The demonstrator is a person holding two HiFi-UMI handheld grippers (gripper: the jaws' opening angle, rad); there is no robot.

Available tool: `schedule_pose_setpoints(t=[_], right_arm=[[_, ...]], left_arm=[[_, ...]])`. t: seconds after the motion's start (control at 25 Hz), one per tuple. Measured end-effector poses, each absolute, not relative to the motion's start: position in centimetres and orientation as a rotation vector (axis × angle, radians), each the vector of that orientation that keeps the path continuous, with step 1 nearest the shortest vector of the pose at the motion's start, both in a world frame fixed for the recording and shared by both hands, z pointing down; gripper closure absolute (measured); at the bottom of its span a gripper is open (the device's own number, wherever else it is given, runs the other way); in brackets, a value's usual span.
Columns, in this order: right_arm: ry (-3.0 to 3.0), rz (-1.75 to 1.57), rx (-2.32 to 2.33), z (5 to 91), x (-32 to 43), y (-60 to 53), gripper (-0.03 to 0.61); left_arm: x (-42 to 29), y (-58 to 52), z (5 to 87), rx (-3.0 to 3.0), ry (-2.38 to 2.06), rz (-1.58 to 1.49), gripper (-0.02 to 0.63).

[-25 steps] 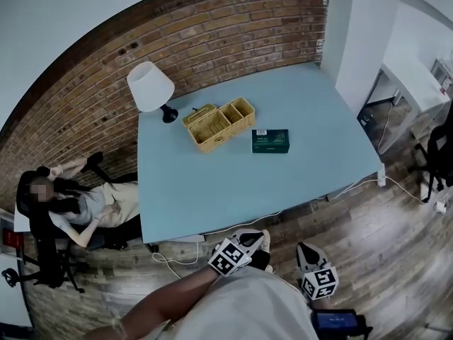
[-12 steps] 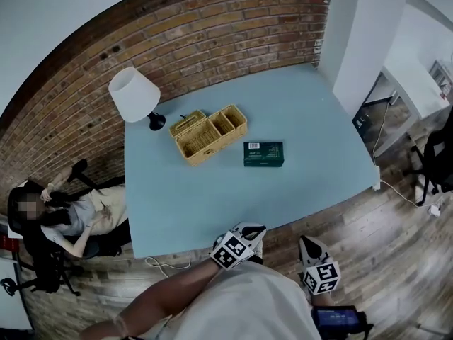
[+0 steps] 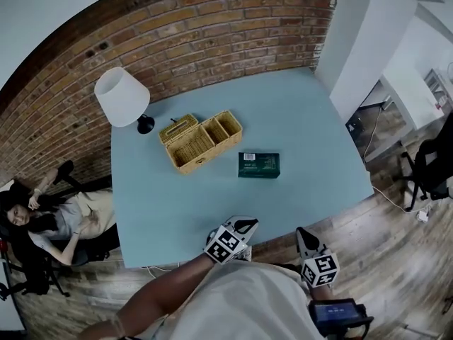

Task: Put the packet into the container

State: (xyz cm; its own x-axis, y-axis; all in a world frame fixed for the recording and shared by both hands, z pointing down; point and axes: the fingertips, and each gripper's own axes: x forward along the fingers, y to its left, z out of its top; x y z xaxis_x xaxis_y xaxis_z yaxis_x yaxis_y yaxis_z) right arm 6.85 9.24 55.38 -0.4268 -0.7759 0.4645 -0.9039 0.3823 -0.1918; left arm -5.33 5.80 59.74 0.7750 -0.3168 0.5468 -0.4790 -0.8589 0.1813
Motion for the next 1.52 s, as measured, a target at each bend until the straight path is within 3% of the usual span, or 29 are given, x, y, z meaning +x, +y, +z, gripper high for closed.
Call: schedule_pose_setpoints(t=[0.48, 1.12, 1.52], right_arm=[[-2.414, 0.597, 1.34, 55.7, 6.5, 4.8, 0.569], [-2.567, 0.685, 1.044, 57.5, 8.0, -2.7, 0.569], [-2.609, 0.723, 0.933, 58.2, 9.1, -5.2, 0.569]], left_arm=[[-6.6, 2.6, 59.2, 2.553, -0.805, 0.637, 0.603], [-4.7, -2.2, 58.6, 2.47, -1.027, 0.757, 0.601], [-2.6, -5.8, 58.9, 2.531, -0.964, 1.064, 0.6]])
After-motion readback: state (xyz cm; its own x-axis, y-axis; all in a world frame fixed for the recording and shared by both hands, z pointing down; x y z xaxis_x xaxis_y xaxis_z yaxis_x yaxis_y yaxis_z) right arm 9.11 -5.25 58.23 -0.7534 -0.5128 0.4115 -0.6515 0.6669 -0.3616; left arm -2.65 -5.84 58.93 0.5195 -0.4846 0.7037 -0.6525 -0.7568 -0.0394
